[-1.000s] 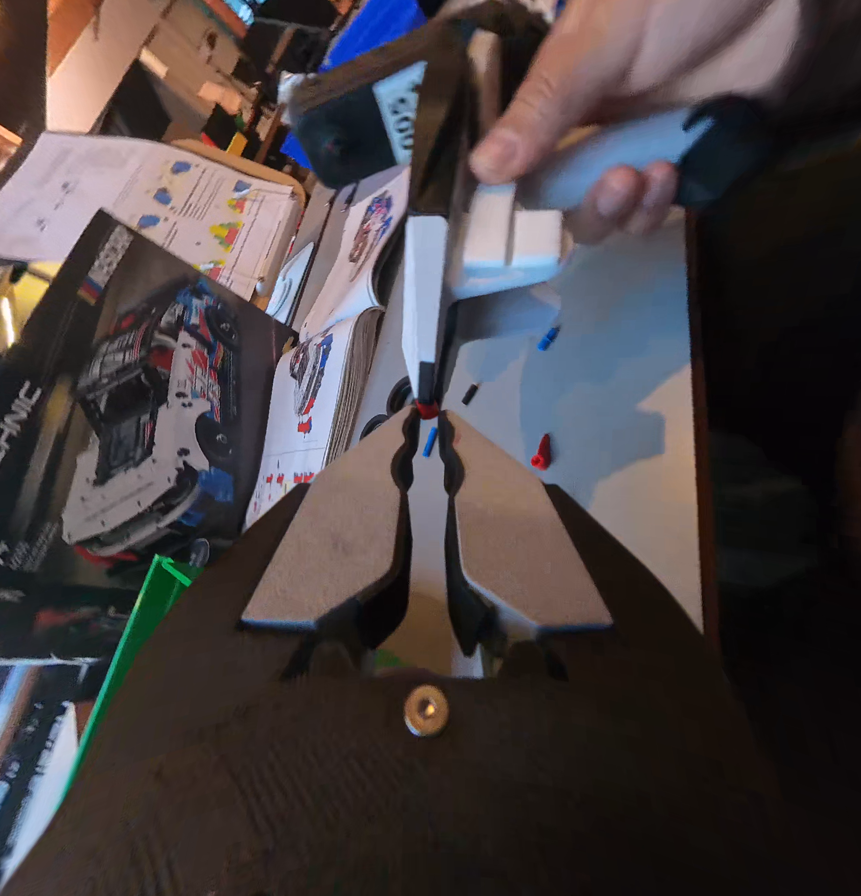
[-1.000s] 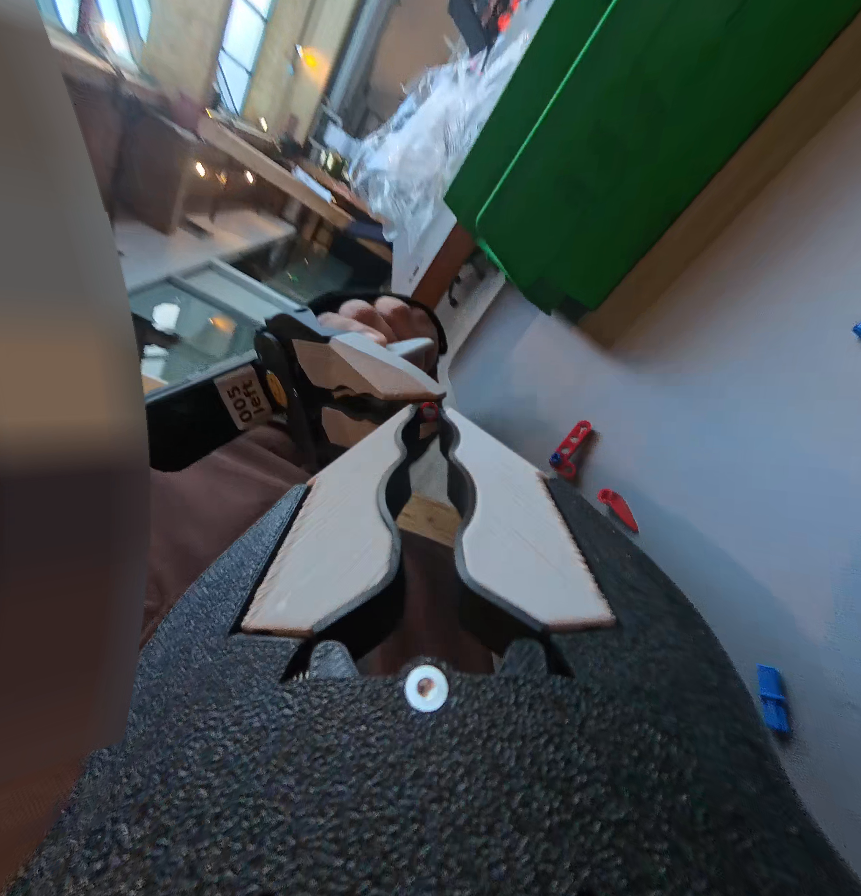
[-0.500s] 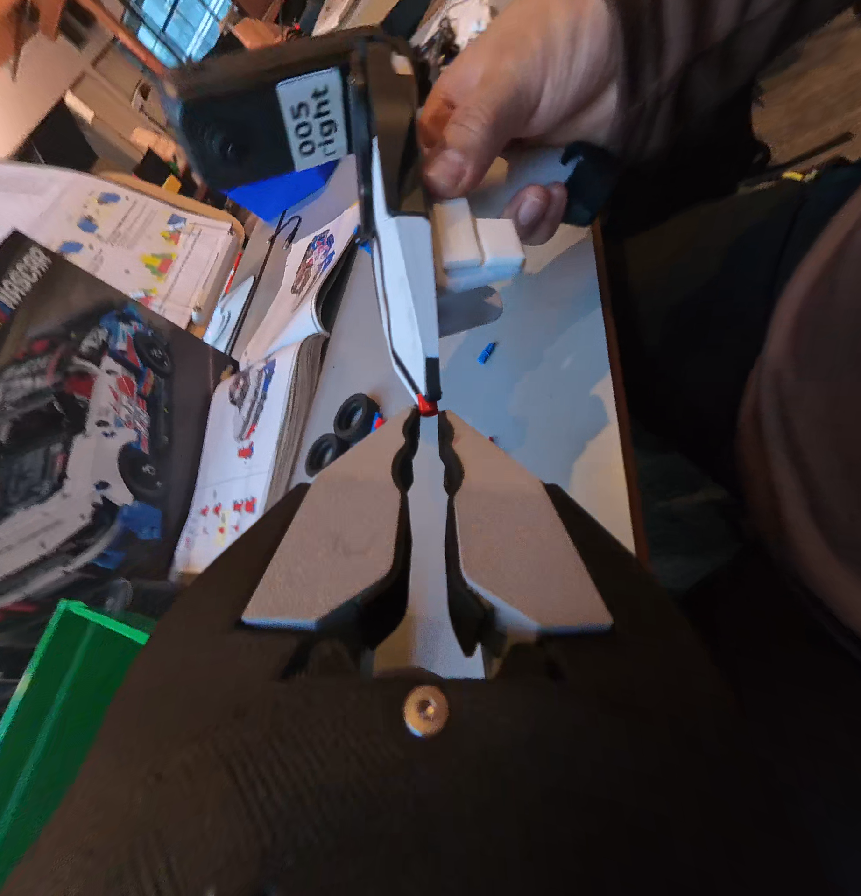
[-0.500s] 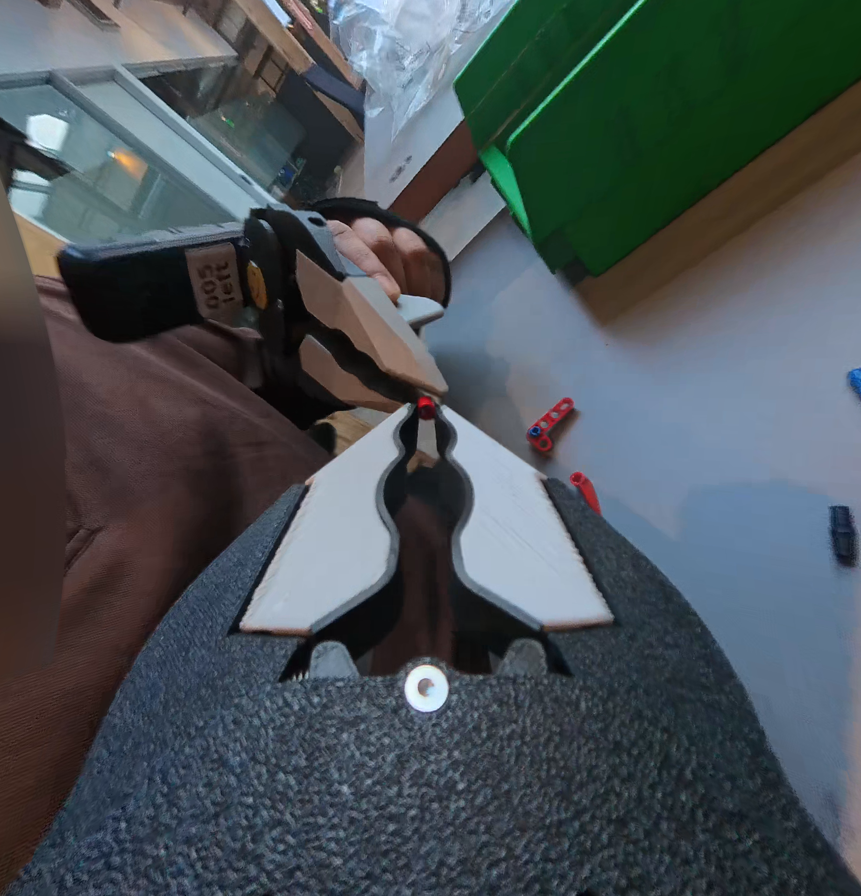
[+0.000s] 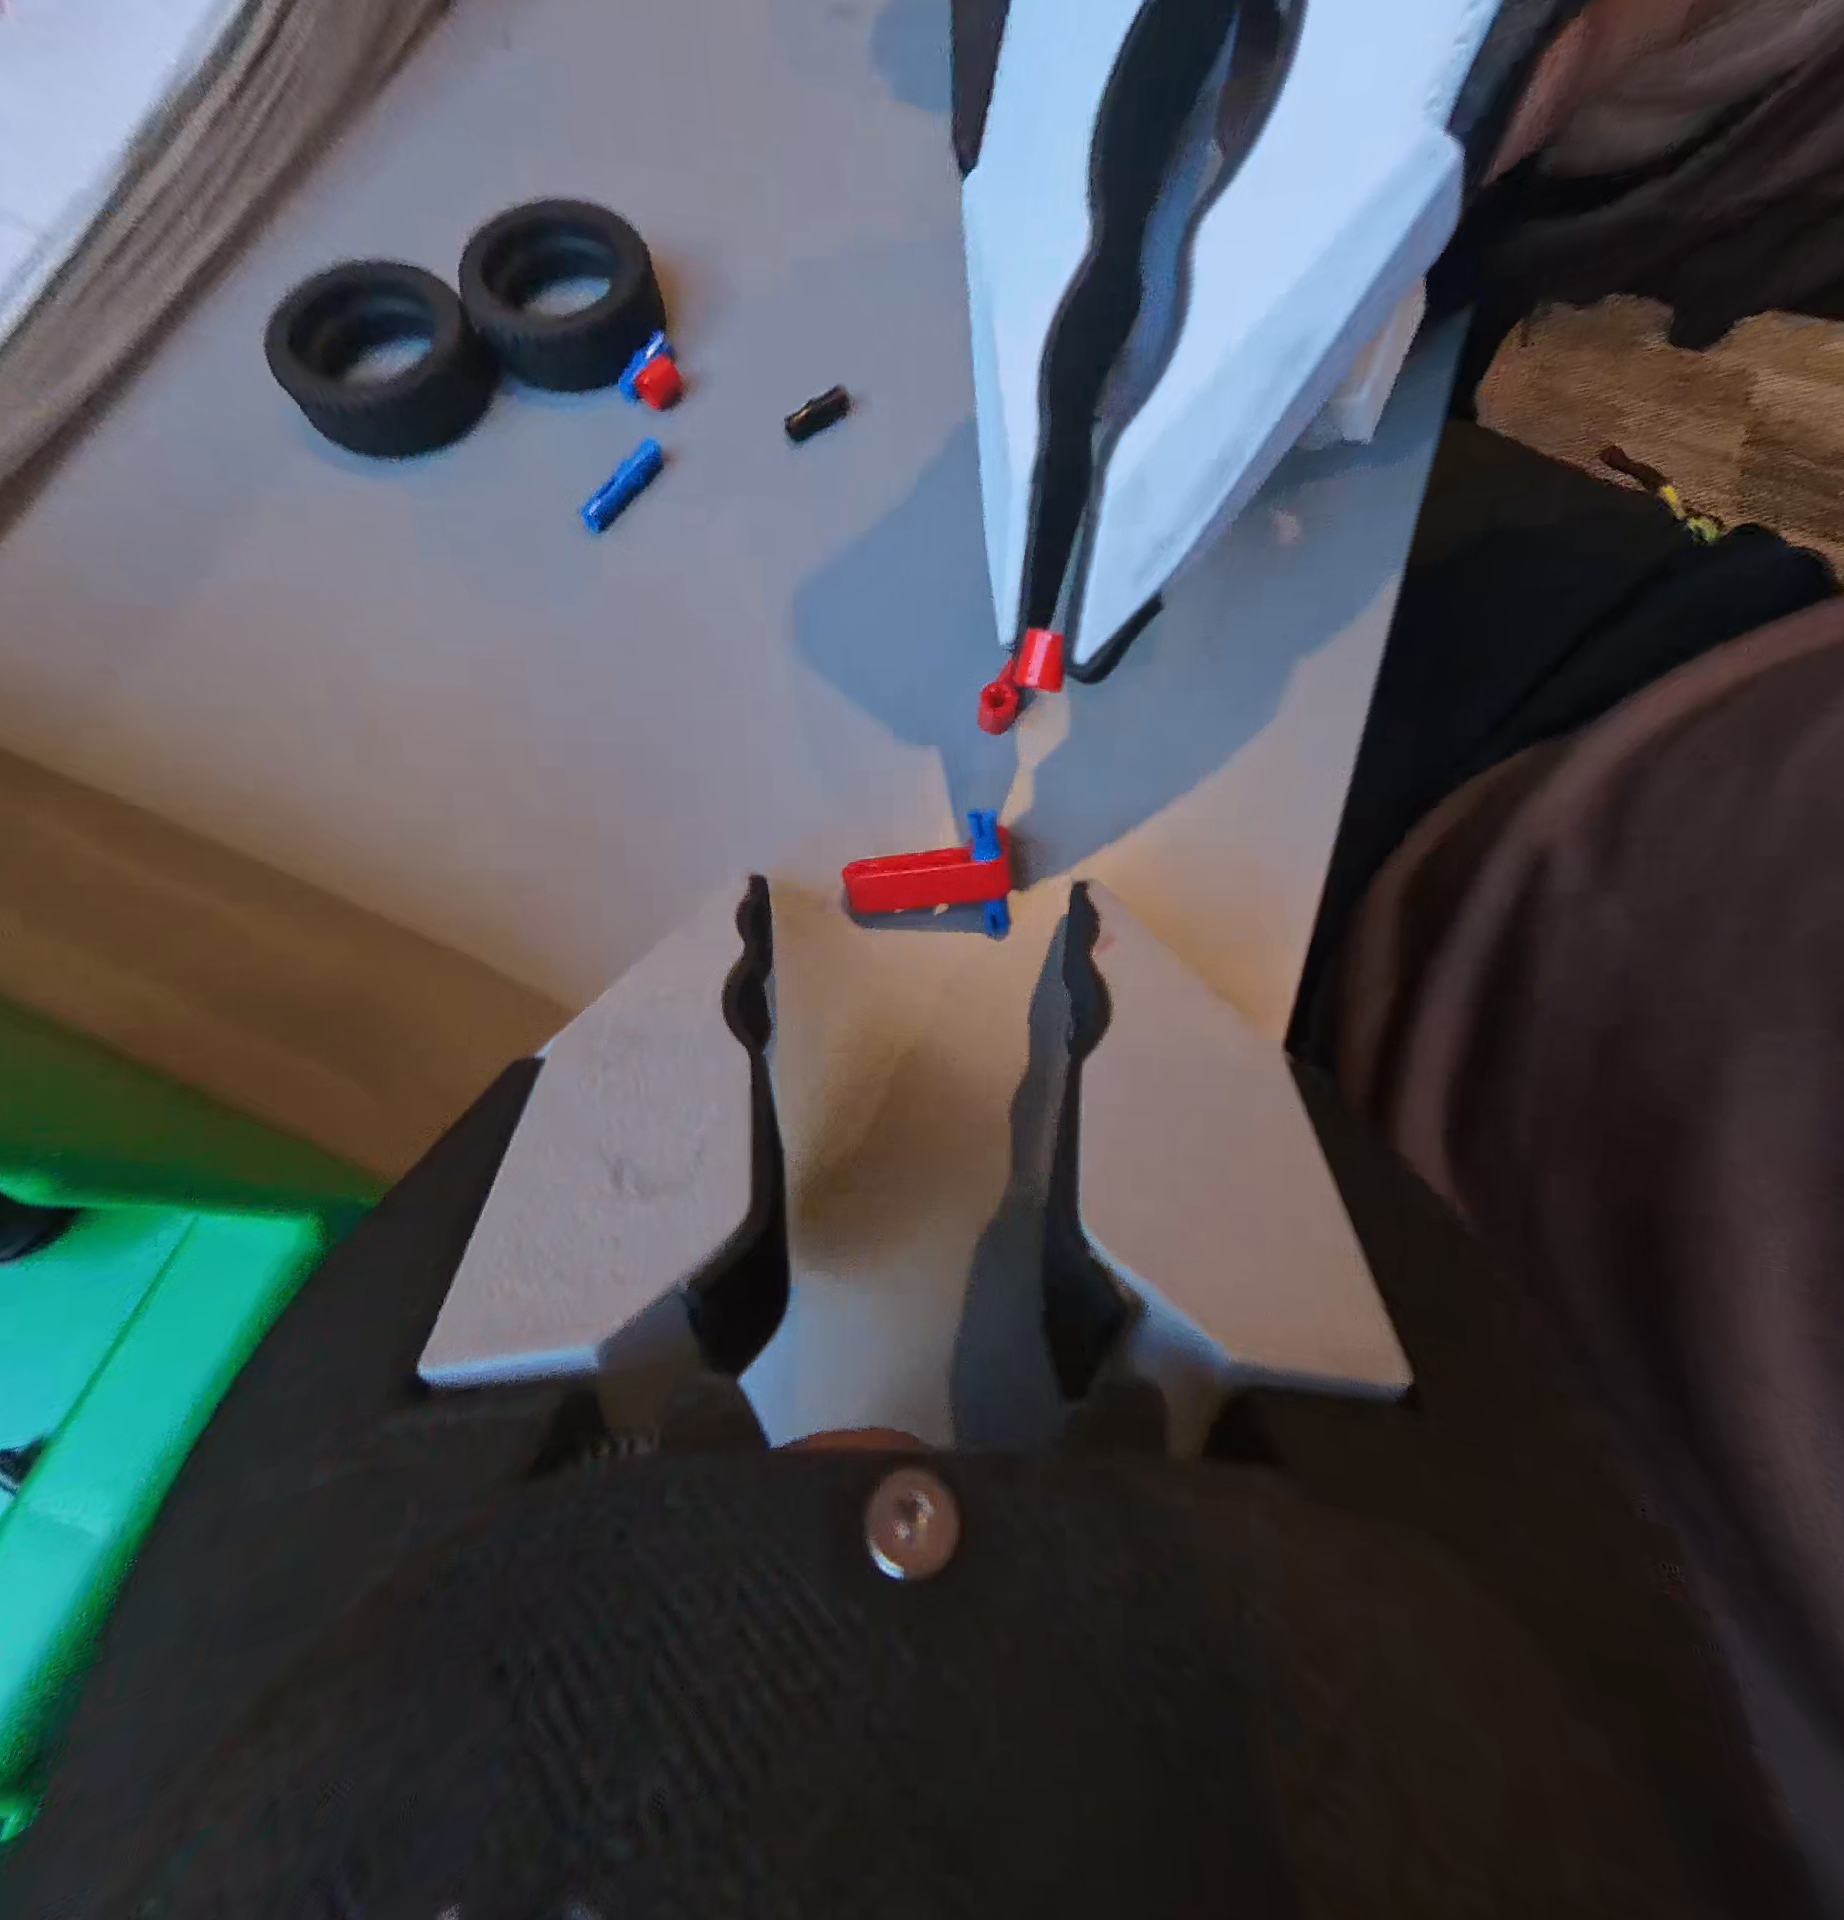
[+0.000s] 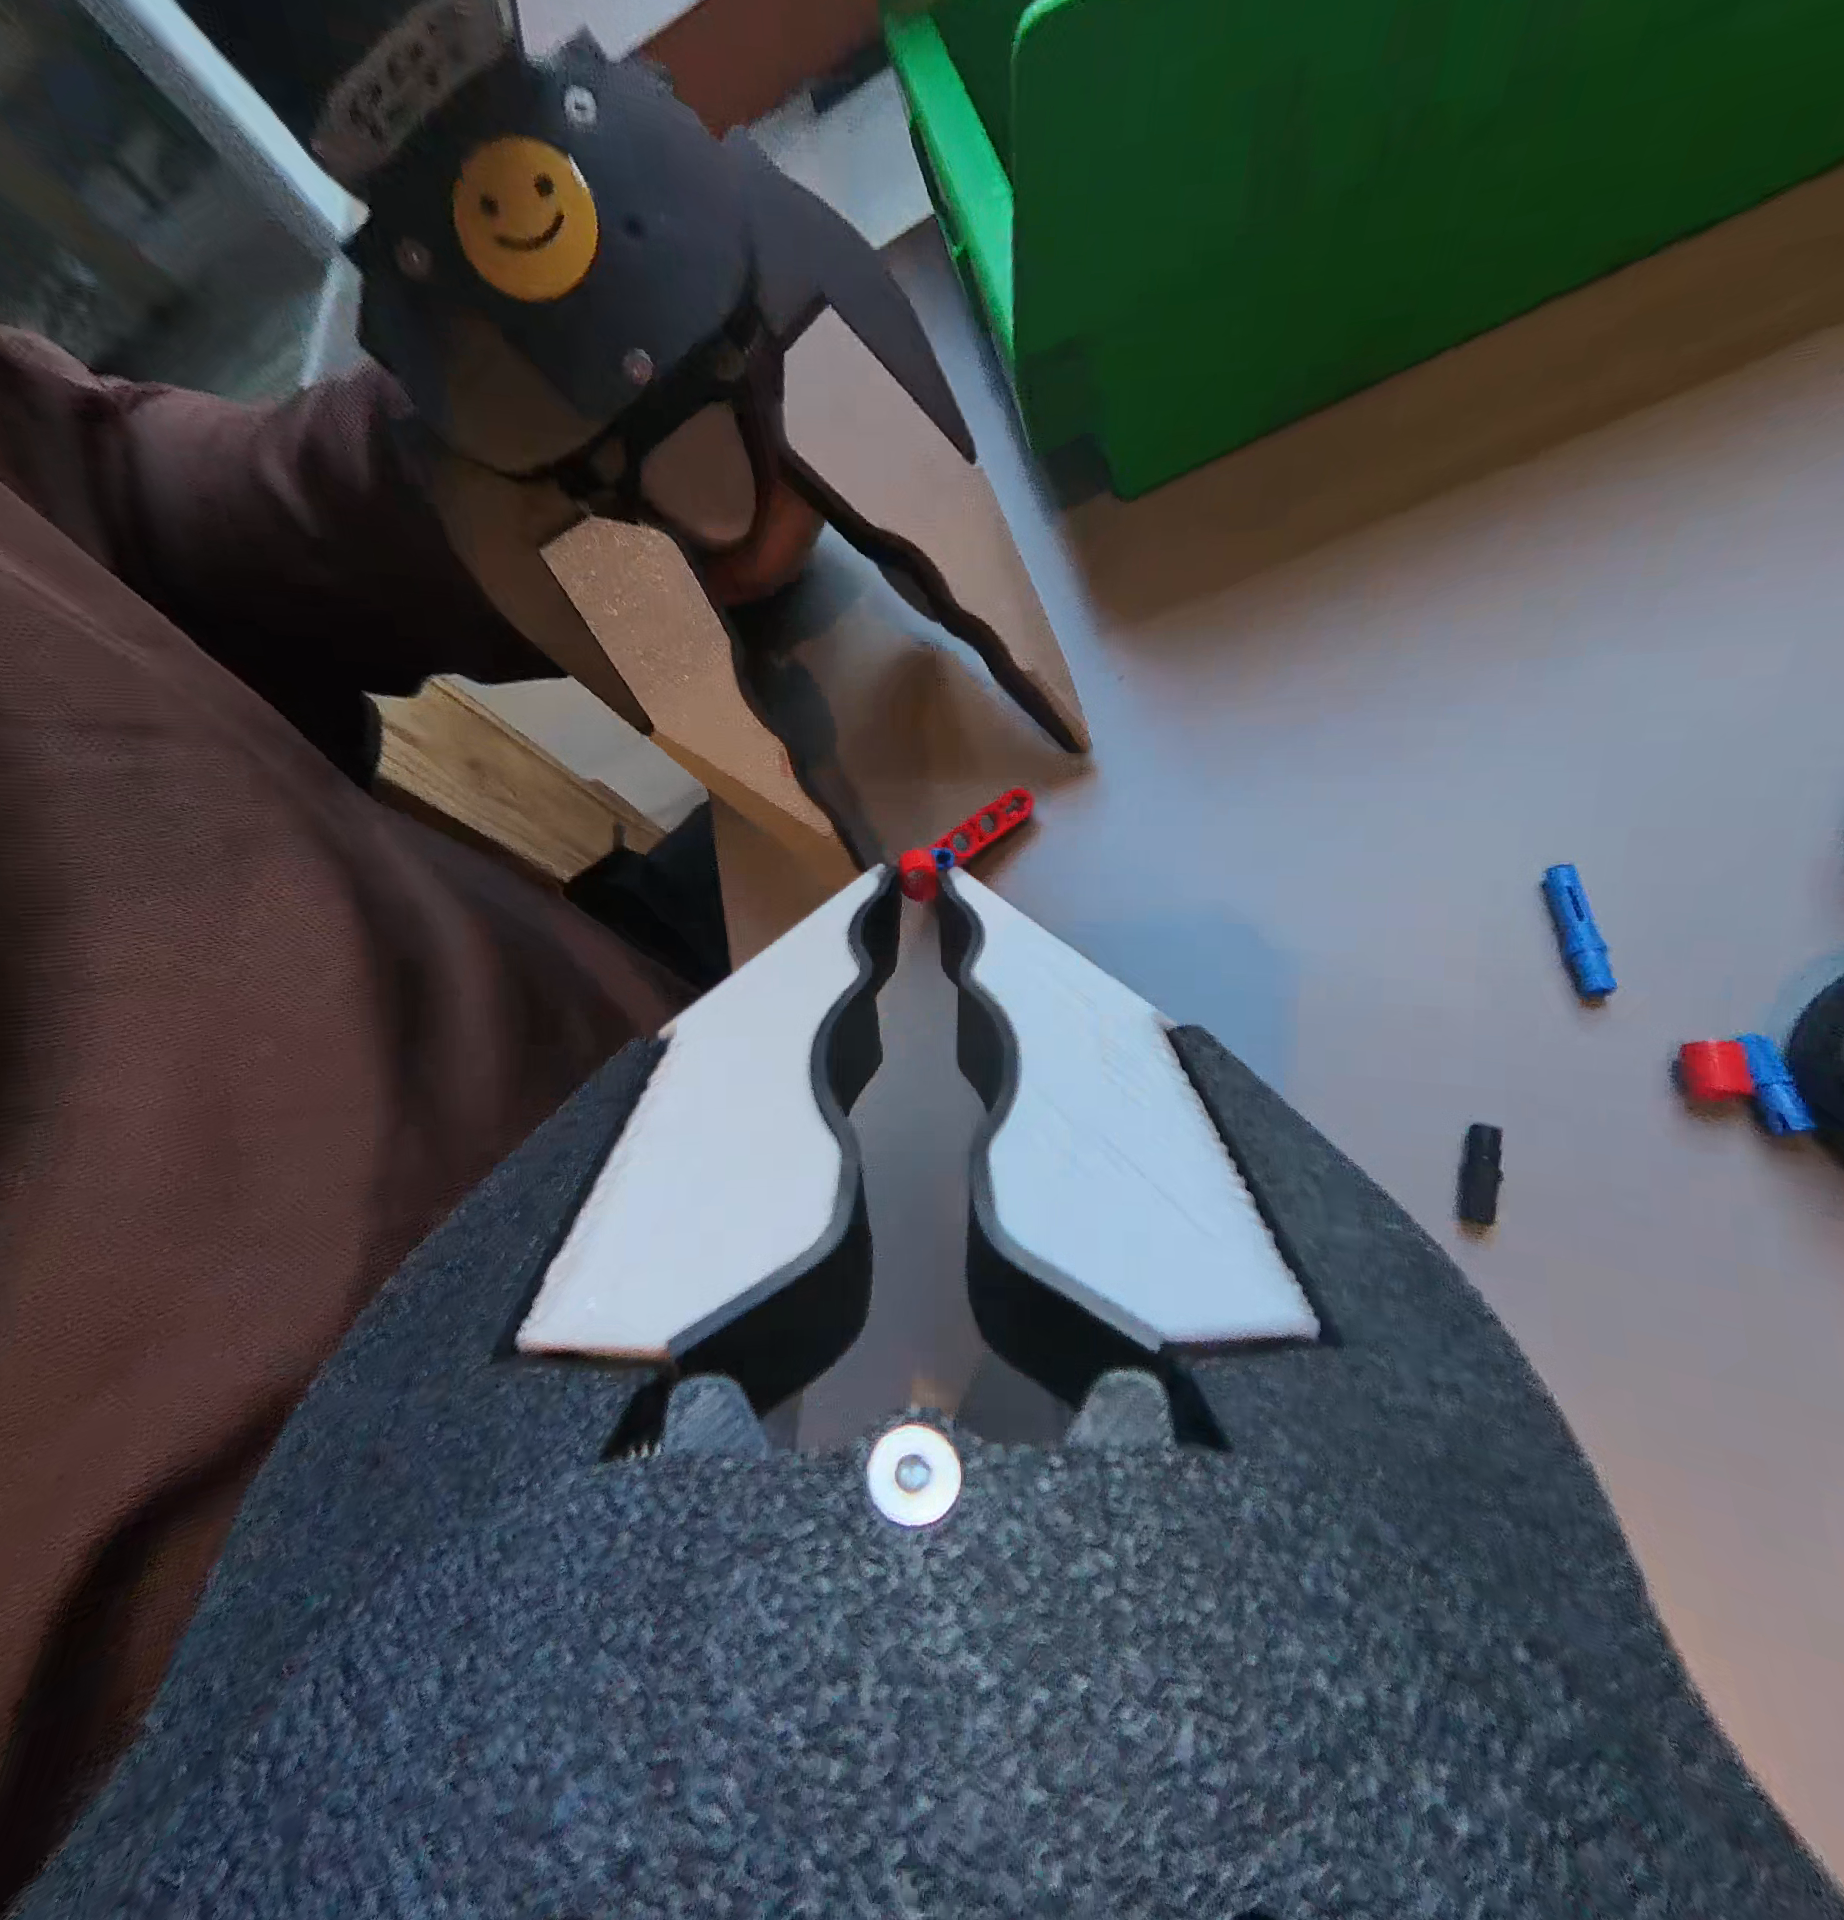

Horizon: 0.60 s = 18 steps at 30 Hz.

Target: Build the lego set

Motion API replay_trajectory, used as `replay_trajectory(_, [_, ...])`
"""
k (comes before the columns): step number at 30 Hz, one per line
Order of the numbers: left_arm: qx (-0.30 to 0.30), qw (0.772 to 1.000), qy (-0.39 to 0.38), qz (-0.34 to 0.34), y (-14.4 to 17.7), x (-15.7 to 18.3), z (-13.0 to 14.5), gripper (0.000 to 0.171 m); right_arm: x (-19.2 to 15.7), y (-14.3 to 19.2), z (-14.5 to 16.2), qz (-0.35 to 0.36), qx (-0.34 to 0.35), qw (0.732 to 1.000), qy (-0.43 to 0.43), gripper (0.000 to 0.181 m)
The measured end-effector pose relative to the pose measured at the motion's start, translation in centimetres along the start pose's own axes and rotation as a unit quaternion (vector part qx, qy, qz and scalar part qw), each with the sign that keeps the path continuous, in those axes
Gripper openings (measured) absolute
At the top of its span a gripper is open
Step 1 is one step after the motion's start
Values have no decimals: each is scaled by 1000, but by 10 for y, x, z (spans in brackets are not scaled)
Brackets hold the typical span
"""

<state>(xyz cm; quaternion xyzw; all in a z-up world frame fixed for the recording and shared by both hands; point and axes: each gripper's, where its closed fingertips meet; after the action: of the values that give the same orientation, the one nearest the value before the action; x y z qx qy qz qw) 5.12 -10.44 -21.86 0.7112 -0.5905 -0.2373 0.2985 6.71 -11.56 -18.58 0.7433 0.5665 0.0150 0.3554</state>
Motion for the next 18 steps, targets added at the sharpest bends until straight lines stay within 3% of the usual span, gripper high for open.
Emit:
replay_trajectory(4, [-5,999,31,33,-3,1,-1,49,3,-8,2,2,-25,1000,18,5])
replay_trajectory(14, [-5,998,48,37,-2,1,0,33,6,-16,6,6,-41,998,42,5])
replay_trajectory(18, [-4,999,46,30,-2,3,0,36,8,-16,8,8,-46,998,52,5])
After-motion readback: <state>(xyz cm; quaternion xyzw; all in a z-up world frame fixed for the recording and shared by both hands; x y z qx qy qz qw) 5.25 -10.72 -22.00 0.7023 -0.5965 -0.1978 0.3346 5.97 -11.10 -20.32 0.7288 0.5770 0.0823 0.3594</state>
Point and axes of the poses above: each gripper's, where its closed fingertips meet, y back along the fingers, z out of its underside, x = y × z across the jaws, and after that the axes turned 2 degrees about -x, right-handed
